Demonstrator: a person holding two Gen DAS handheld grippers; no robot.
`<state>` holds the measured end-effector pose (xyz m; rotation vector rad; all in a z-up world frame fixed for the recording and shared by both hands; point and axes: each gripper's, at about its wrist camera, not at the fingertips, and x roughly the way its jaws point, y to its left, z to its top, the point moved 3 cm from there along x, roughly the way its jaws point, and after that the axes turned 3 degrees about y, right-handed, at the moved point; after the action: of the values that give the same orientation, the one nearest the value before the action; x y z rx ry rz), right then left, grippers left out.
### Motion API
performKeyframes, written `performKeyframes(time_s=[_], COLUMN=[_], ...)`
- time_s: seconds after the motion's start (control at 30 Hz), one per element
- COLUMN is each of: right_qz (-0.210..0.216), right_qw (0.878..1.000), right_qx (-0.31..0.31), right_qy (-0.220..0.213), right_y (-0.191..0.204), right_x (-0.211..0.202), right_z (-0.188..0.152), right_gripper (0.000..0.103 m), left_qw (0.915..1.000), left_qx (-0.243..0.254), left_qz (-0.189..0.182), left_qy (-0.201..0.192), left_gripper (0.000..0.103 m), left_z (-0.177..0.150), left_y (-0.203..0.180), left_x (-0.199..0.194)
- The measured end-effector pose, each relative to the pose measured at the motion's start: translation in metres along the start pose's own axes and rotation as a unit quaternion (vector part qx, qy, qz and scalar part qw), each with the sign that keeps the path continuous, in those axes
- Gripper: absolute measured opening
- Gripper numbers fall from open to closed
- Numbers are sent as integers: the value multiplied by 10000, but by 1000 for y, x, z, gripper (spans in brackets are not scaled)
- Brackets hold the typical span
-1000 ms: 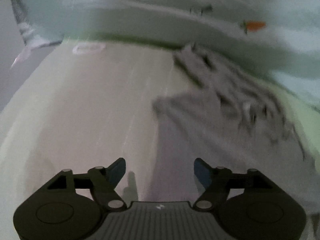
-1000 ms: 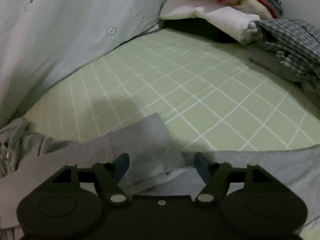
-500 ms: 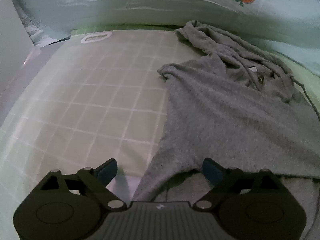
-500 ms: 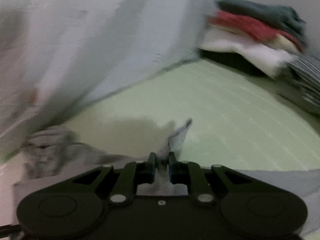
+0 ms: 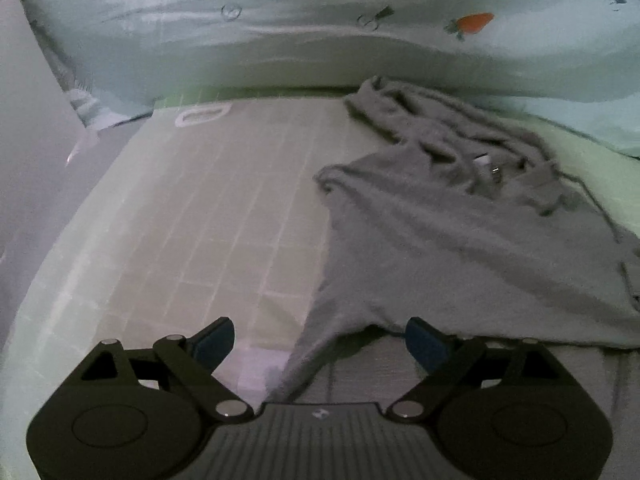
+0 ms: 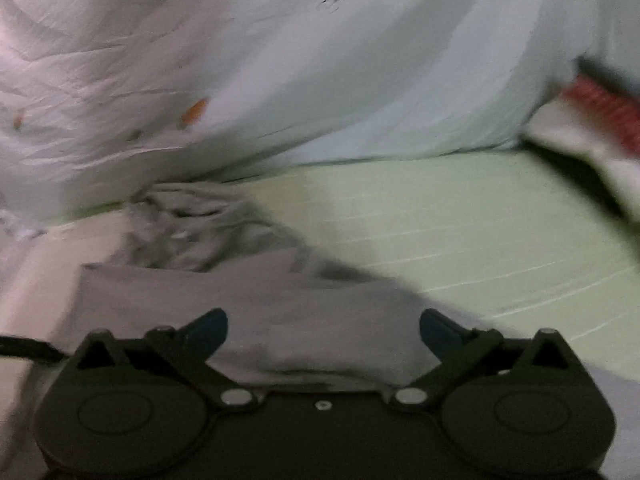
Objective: Fold clothes
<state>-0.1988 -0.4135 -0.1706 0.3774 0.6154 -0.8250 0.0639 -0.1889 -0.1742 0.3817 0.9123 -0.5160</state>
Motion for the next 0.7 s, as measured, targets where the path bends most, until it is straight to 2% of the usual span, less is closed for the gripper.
performKeyframes(time_s=[0.17,0.3,0.5,0.53,0.63,0.67,0.7], right_qz=[-878,-1384,-1913,-1980,-2162,-2116,-2088], right_qw=[9948,9864,9742,9720,9652,9656,9658], right_qx=[525,877,1122,1171,1294,1371,1413], right_qy=[7,149,417,477,699,642,599], right_y=[-59,-108,-163,-171,-186,-190,-191], right_x=[-14,-14,6,12,28,30,31], right_z=[-18,-30,-42,-43,-47,-46,-47], right_gripper=[103,103,103,103,103,103,103], left_qw=[9995,9978,9881,9854,9783,9755,9716], left_qx=[168,319,959,1083,1324,1376,1422], left_qz=[-235,-558,-1187,-1299,-1594,-1712,-1876], left_qy=[-99,-153,-199,-168,26,123,228], left_gripper=[93,93,92,89,70,61,57], left_z=[5,9,18,21,29,31,32], left_y=[-36,-76,-151,-163,-195,-204,-212], left_x=[-18,-25,-19,-15,-2,2,6])
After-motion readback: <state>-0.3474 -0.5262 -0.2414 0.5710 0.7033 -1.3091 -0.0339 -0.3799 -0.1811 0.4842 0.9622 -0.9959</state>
